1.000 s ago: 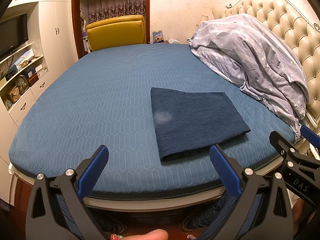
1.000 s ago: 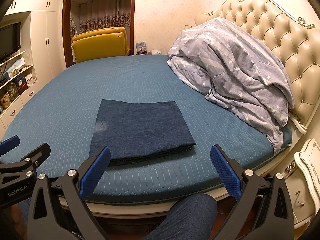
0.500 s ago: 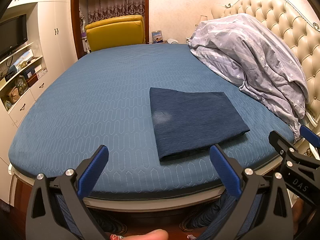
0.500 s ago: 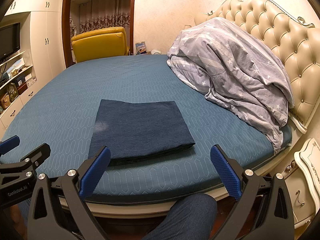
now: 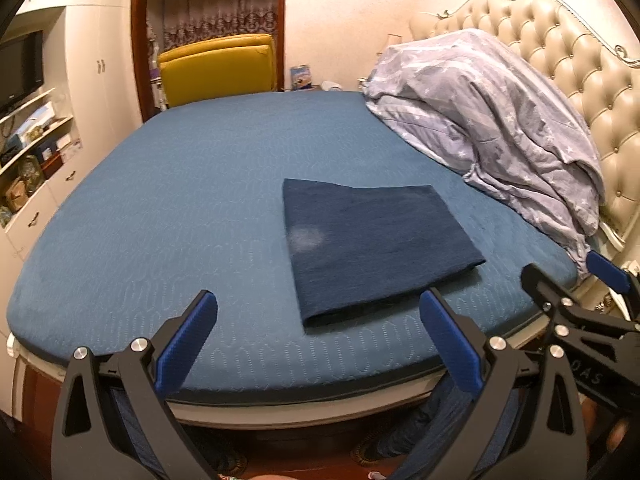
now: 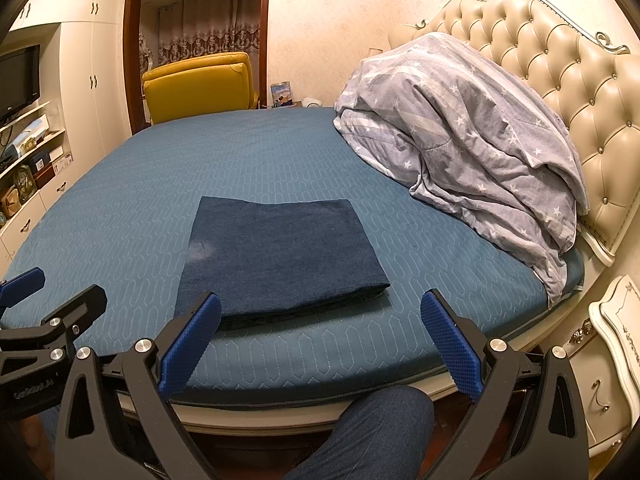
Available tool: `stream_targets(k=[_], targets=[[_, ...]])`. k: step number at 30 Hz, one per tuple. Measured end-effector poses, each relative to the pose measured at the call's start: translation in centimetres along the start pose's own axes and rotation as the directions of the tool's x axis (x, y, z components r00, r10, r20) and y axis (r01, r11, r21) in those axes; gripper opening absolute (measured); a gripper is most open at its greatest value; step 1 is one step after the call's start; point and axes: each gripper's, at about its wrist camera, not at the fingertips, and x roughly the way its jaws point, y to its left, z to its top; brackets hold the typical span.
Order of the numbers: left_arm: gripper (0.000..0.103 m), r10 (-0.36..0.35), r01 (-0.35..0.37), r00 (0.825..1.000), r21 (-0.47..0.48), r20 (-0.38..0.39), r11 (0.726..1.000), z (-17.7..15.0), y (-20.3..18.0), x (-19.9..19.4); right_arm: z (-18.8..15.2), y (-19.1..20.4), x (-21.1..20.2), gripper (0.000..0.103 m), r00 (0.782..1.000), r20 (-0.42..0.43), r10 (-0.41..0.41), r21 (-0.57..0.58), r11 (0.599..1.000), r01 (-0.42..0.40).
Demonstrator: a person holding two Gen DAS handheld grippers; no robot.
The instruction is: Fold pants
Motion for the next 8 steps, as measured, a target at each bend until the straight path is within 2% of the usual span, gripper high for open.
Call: stream_targets(k=[2, 5, 8], targets=[[0.101, -0.026, 0.026, 1.000, 0.002, -0.003, 1.000, 0.2, 0.0, 0.3, -0.3, -0.1, 0.2, 0.097, 1.000, -0.005, -0.002, 0.005, 1.000, 0.002], [0.101, -0.117, 0.116, 0.993, -0.034, -0.013, 0.993, 0.4, 0.6, 1.6, -0.6, -0.3, 1.3, 0.097, 1.000, -0.020, -0.010, 0.012, 1.000, 0.010], [0.101, -0.113, 0.111, 0.993, -0.075, -0.023, 0.991, 0.2, 2.0, 4.1, -0.7, -0.4, 4.2, 0.097, 0.999, -0.045, 0.006, 0.031, 1.000, -0.004]])
